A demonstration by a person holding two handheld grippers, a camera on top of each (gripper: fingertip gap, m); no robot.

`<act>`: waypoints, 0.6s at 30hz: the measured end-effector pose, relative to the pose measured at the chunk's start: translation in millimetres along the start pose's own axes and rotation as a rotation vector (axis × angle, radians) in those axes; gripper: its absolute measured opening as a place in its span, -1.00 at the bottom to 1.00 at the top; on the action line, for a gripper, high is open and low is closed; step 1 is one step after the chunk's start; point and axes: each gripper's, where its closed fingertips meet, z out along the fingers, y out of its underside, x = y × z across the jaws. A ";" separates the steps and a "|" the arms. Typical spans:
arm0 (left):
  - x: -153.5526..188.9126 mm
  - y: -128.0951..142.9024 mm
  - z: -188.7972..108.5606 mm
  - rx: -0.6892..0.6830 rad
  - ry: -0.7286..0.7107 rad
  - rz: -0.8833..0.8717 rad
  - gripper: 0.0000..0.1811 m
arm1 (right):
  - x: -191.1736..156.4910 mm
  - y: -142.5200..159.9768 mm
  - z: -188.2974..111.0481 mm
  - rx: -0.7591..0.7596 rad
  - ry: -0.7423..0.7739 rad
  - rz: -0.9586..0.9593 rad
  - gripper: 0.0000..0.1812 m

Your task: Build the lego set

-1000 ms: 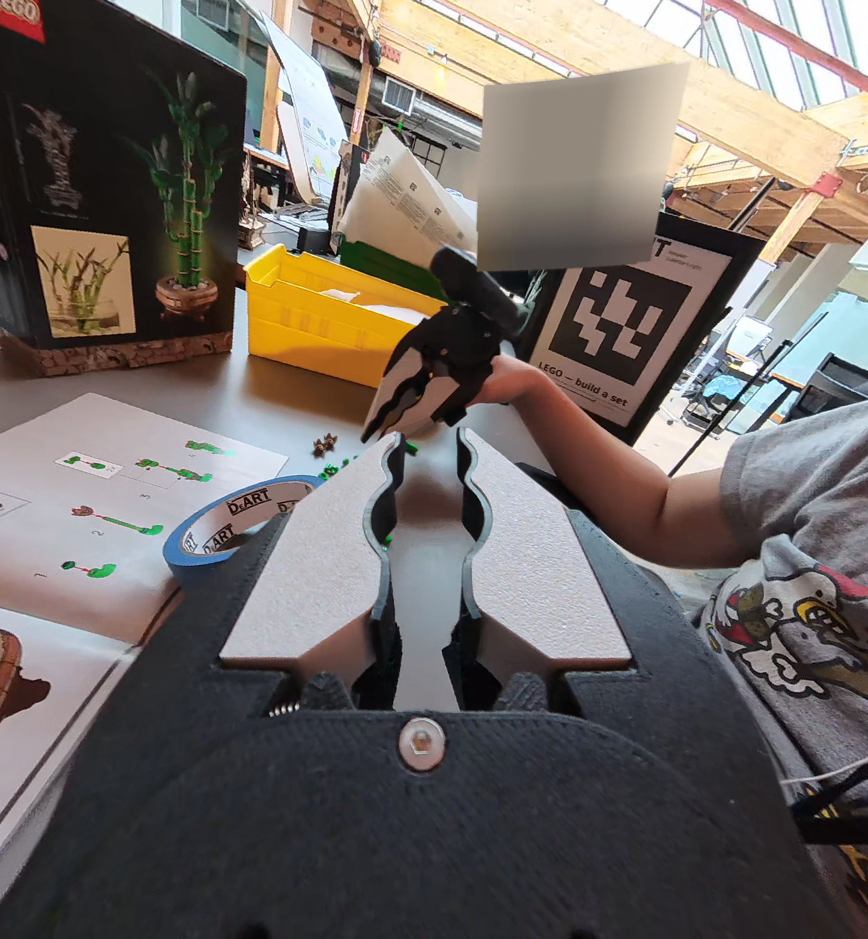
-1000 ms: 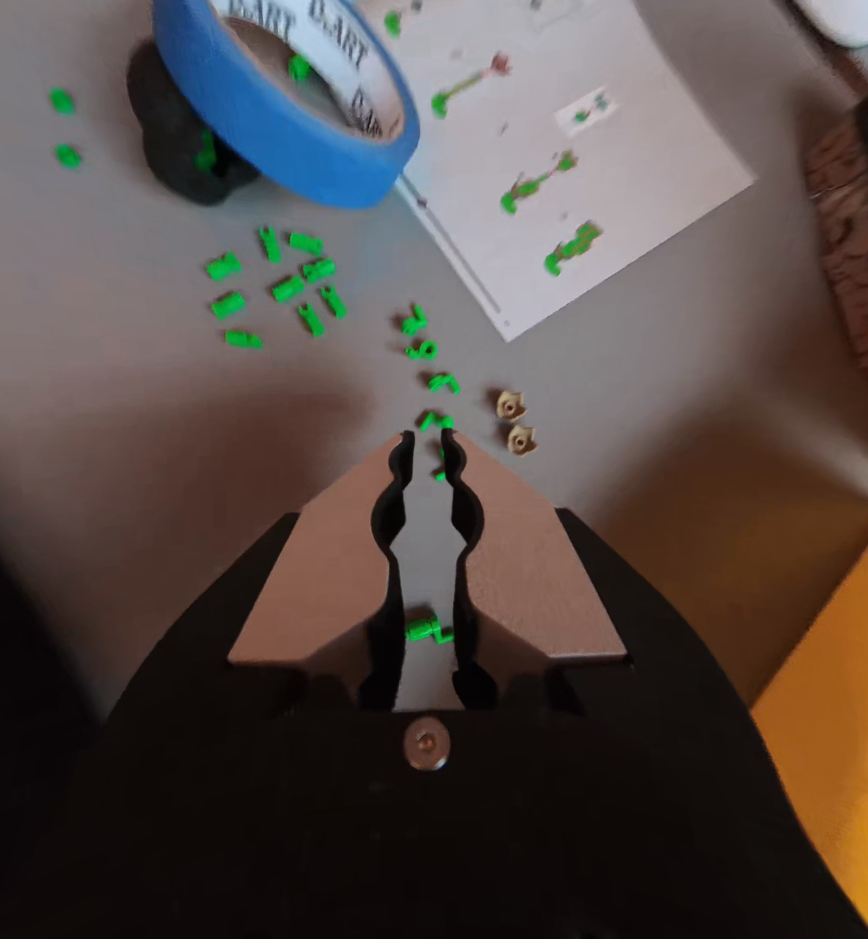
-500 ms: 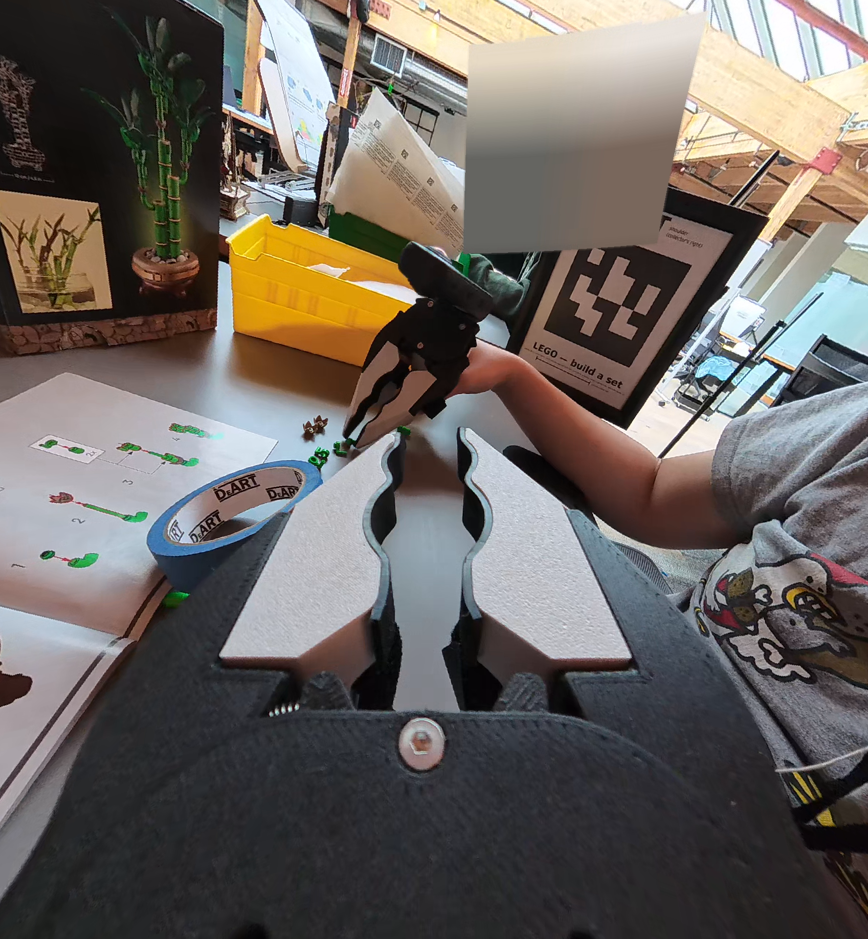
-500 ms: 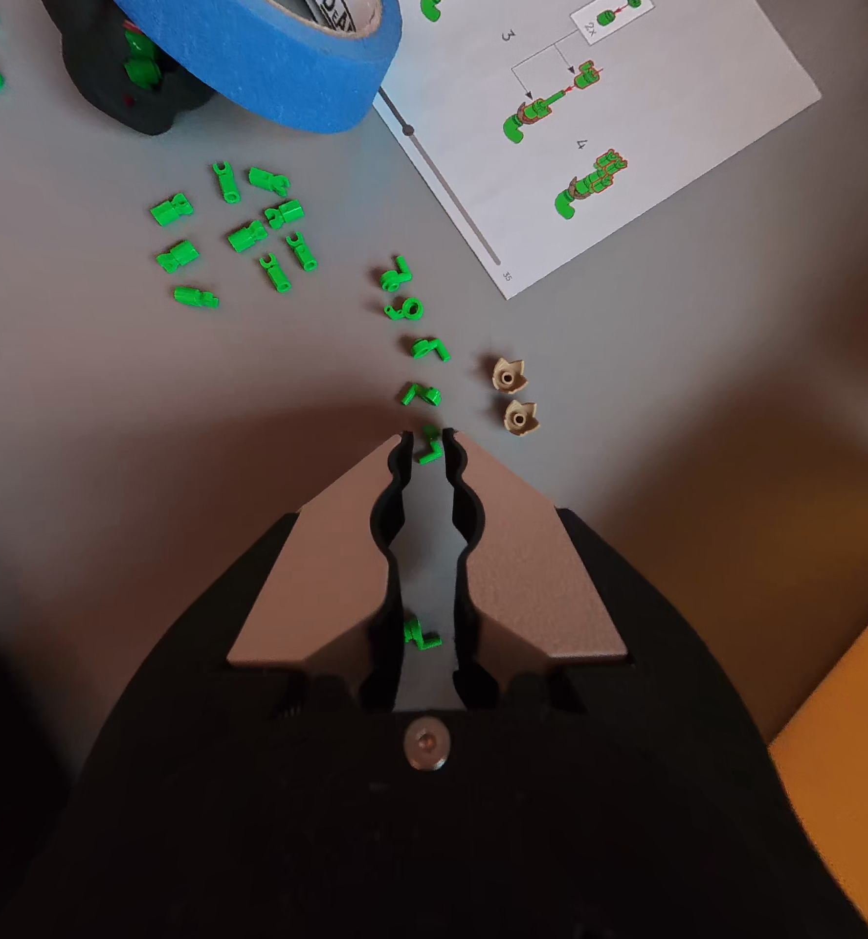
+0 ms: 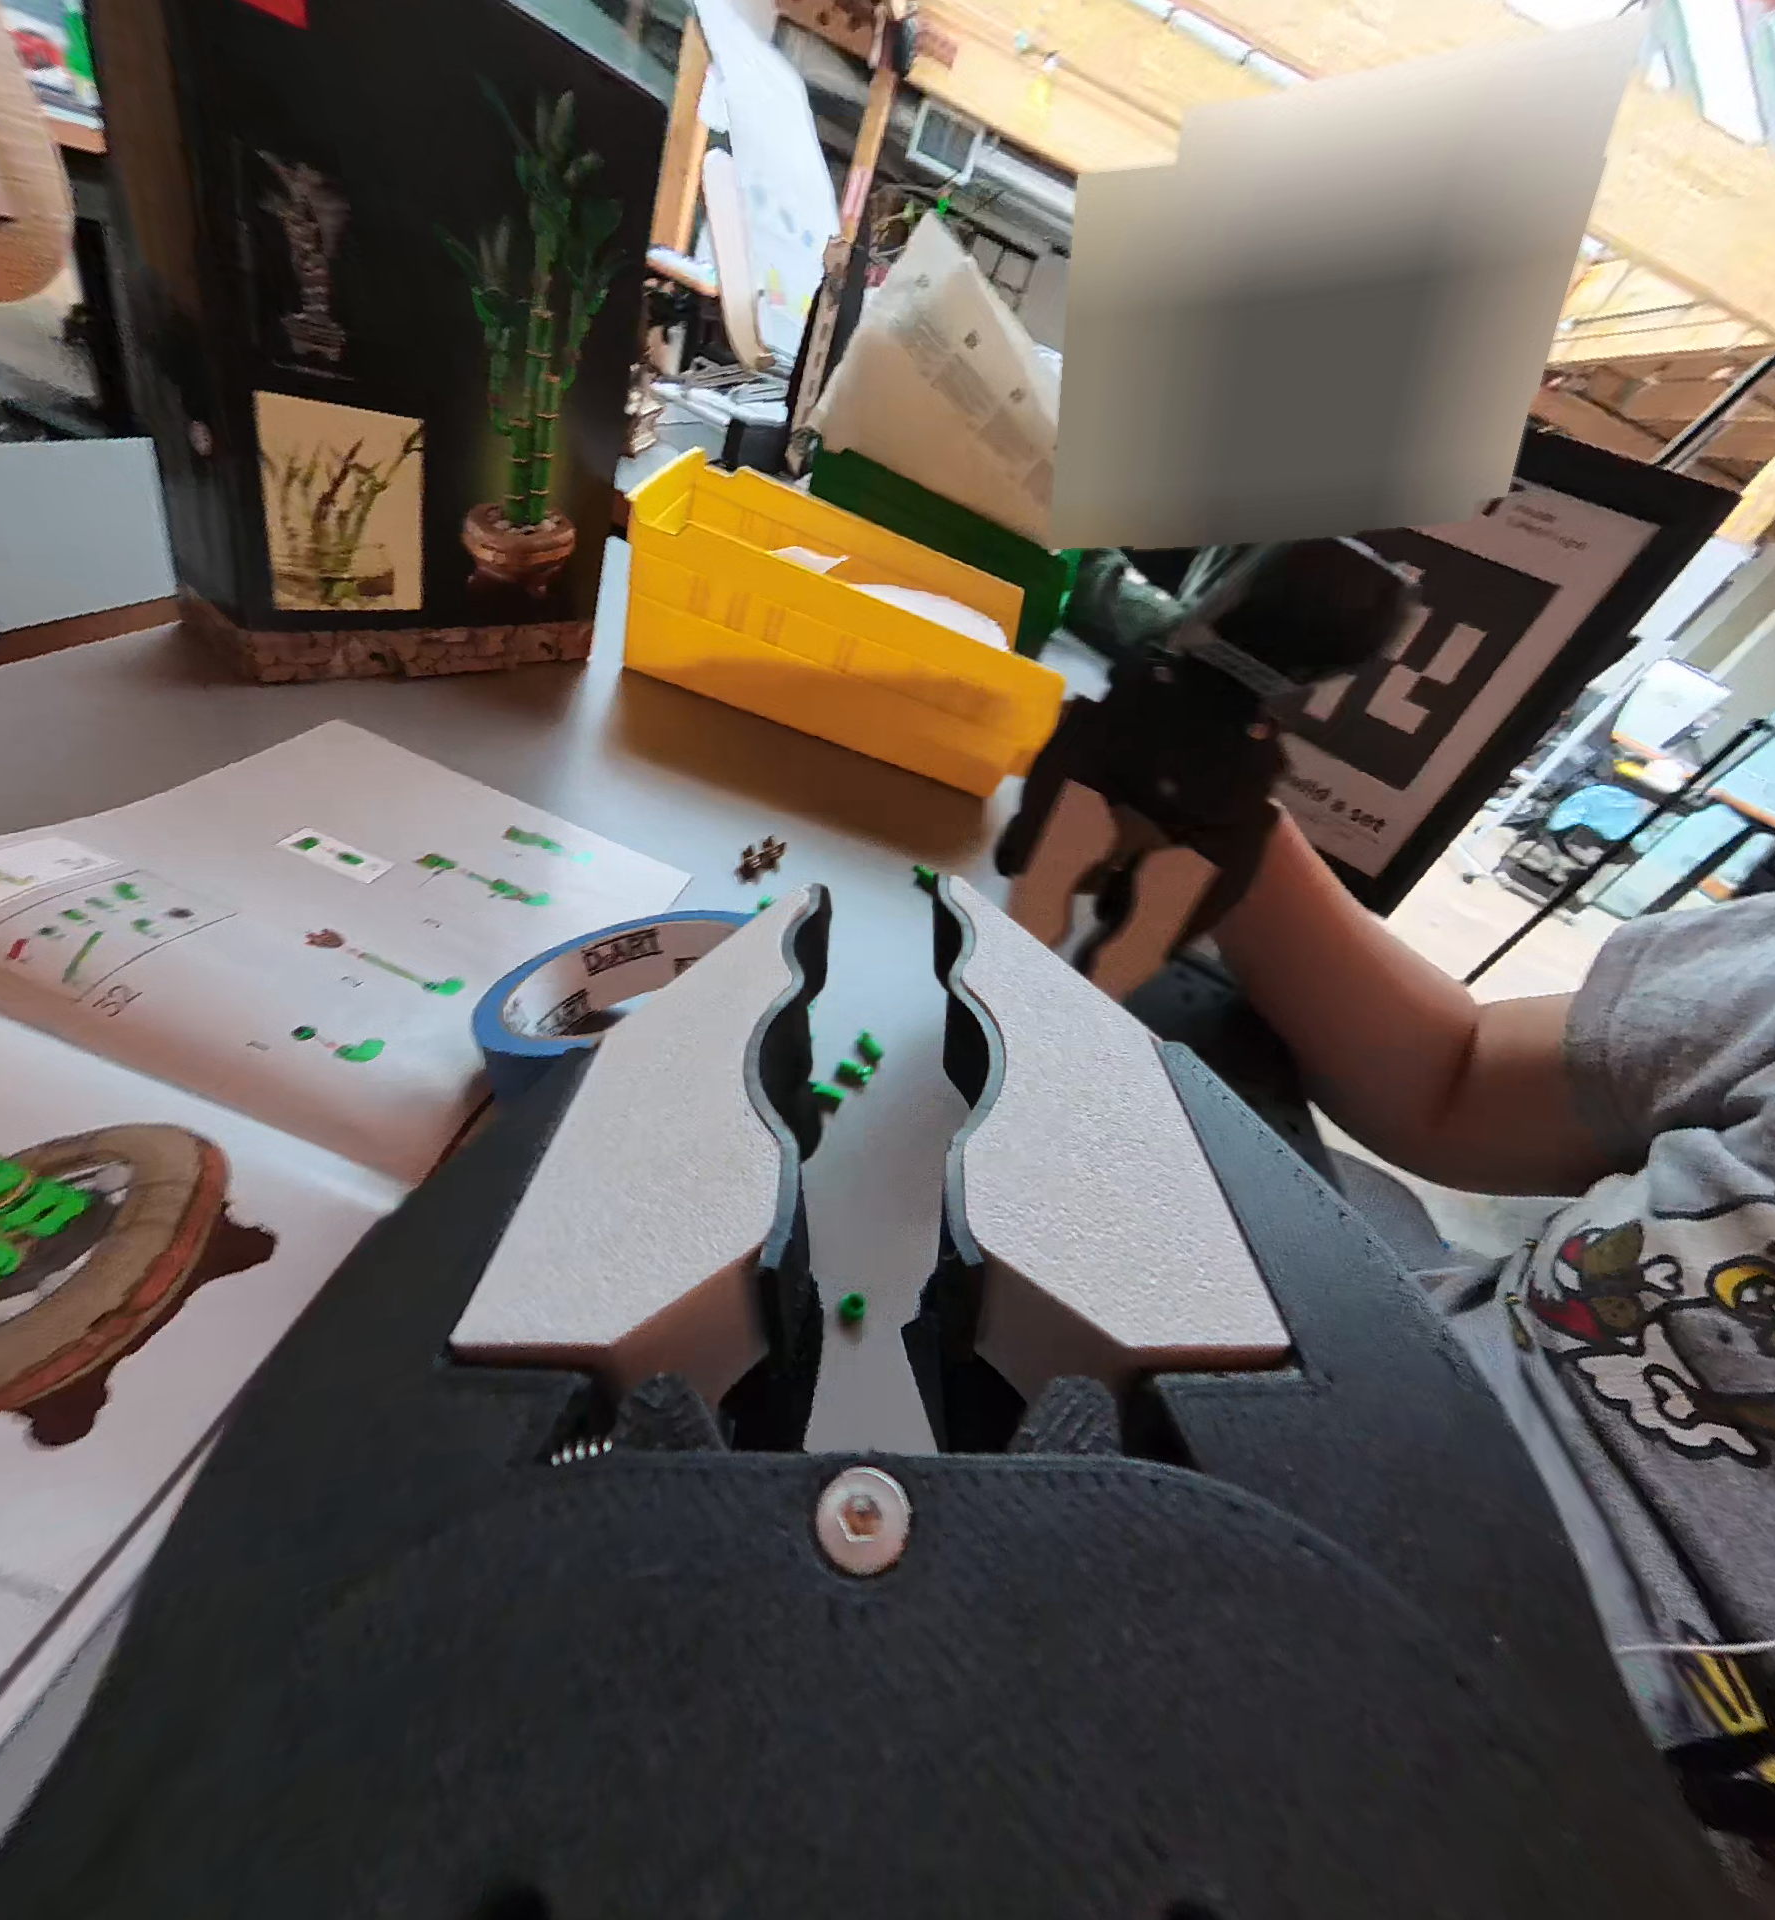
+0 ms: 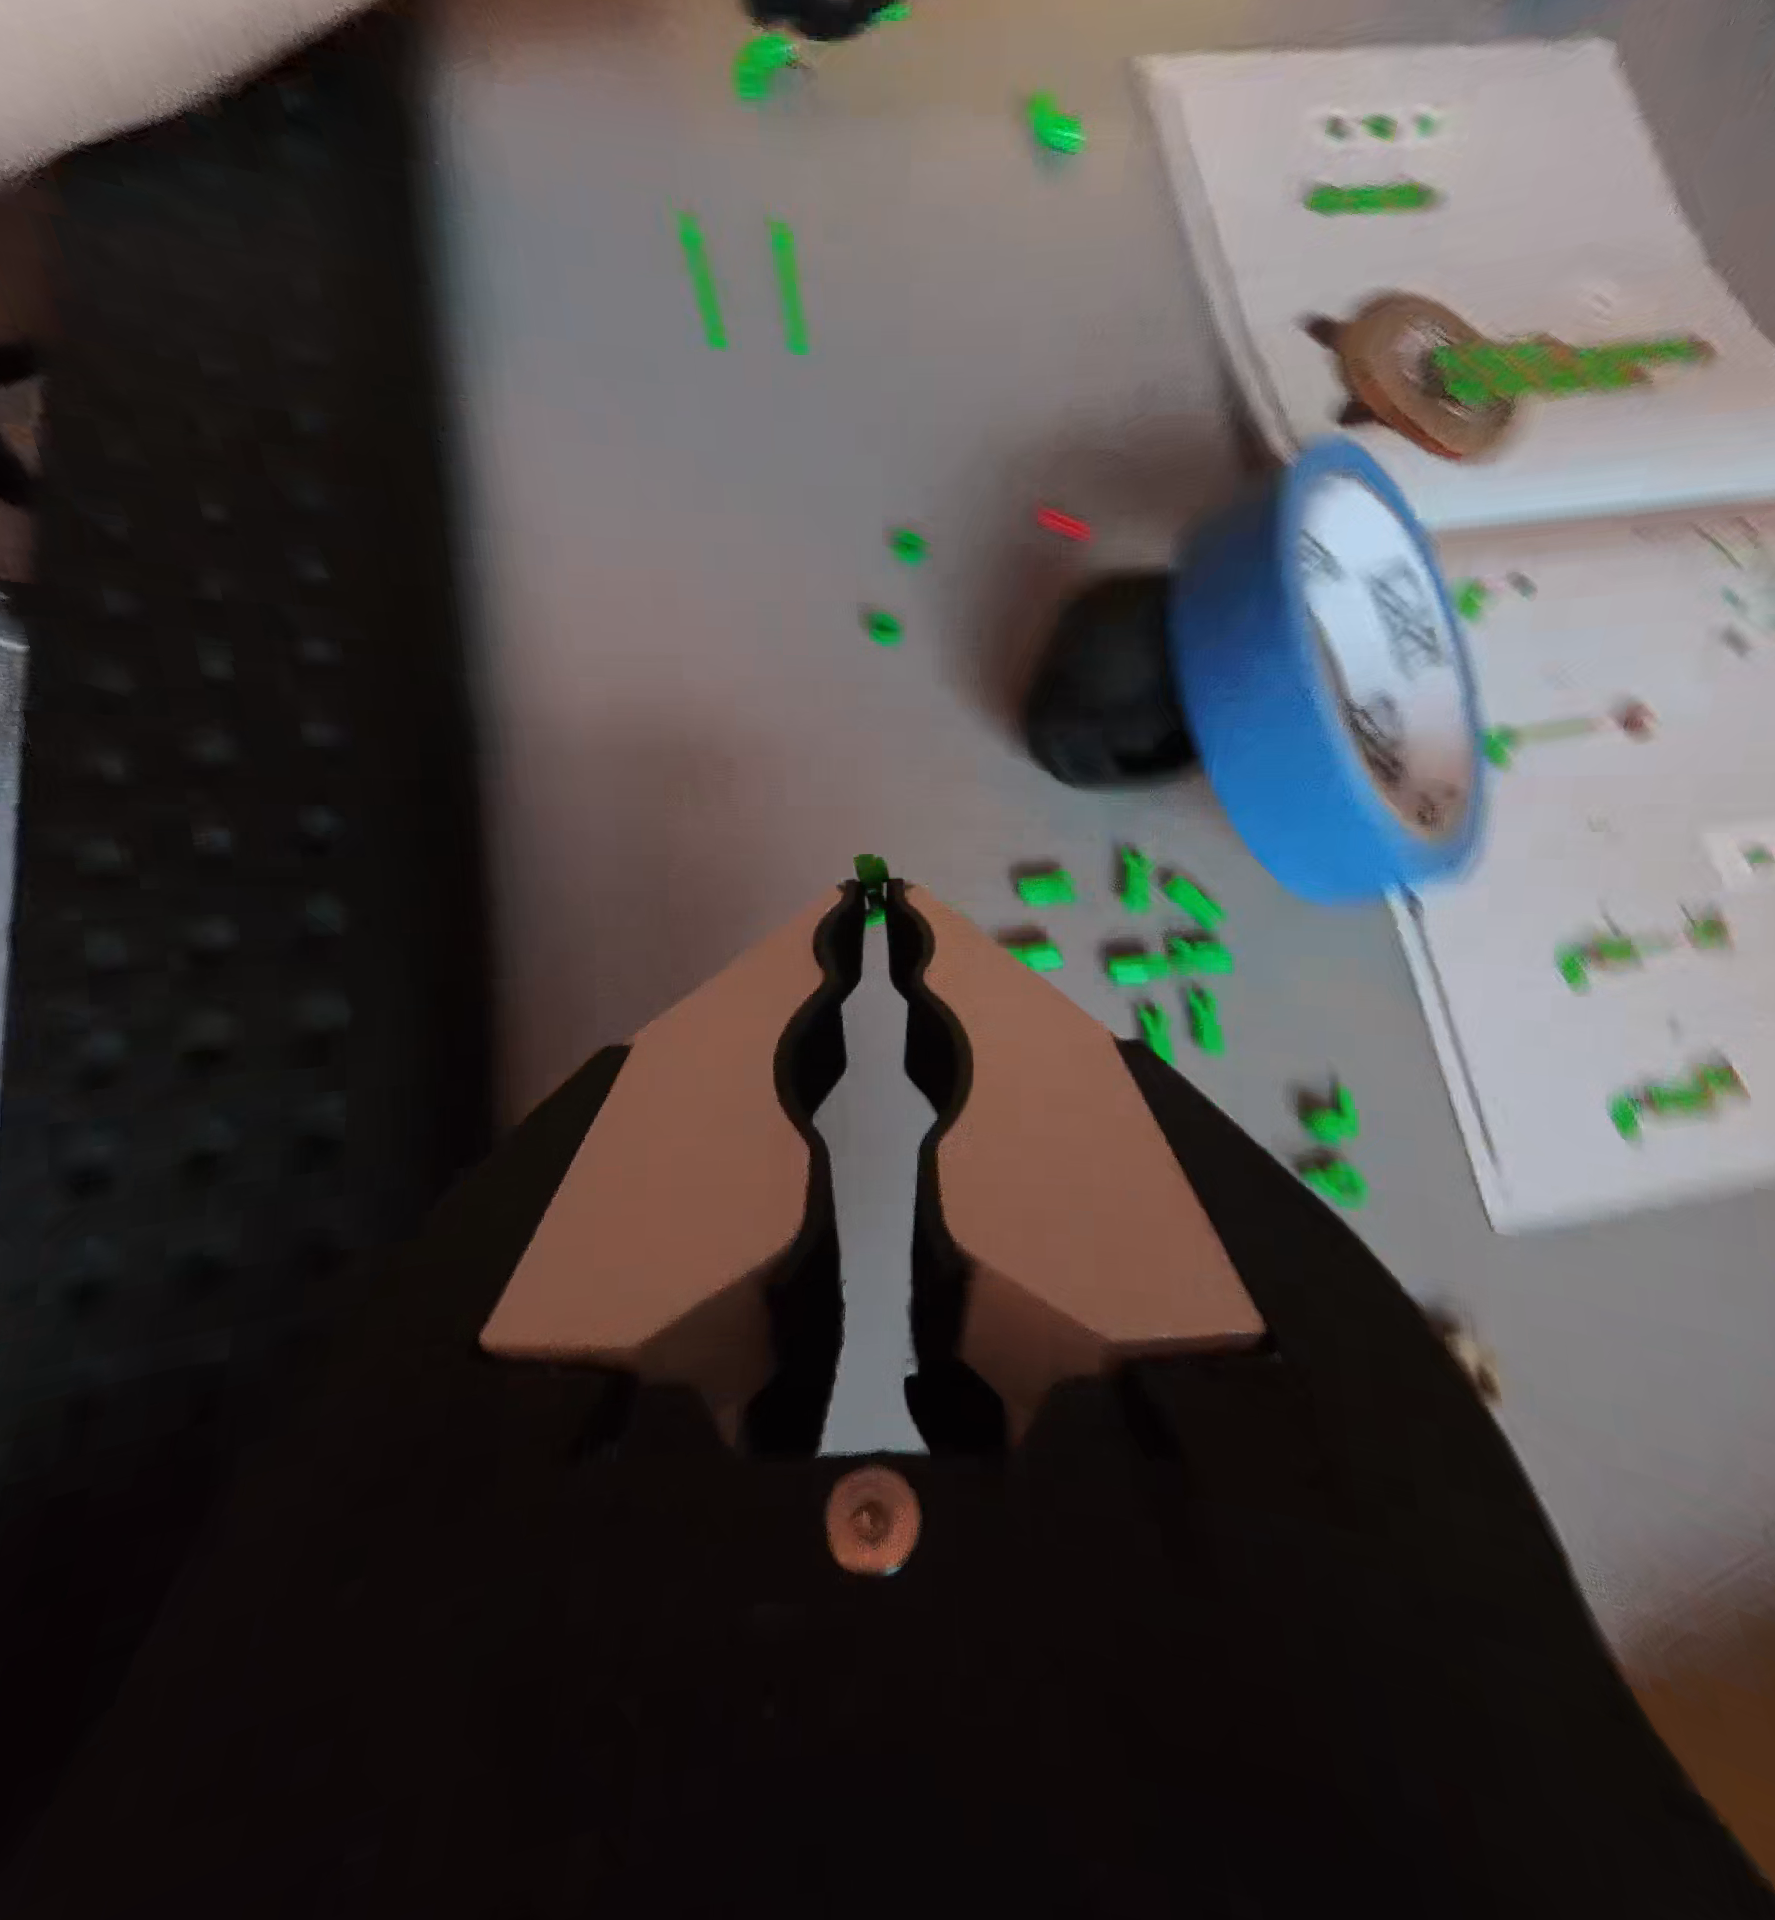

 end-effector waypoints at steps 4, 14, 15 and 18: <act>-27.6 12.6 -11.9 -0.091 -0.131 0.032 -0.82 | -34.7 -17.4 41.0 -0.062 -0.112 -0.109 -0.98; -70.0 55.7 -21.3 -0.306 -0.209 0.025 -0.76 | -43.2 -17.9 70.1 -0.087 -0.150 -0.108 -0.98; -71.9 58.9 -20.2 -0.322 -0.208 0.044 -0.76 | -42.5 -15.9 71.7 -0.098 -0.146 -0.103 -0.98; -81.5 72.8 -16.6 -0.401 -0.226 0.123 -0.75 | -43.1 -10.4 76.0 -0.117 -0.139 -0.092 -0.97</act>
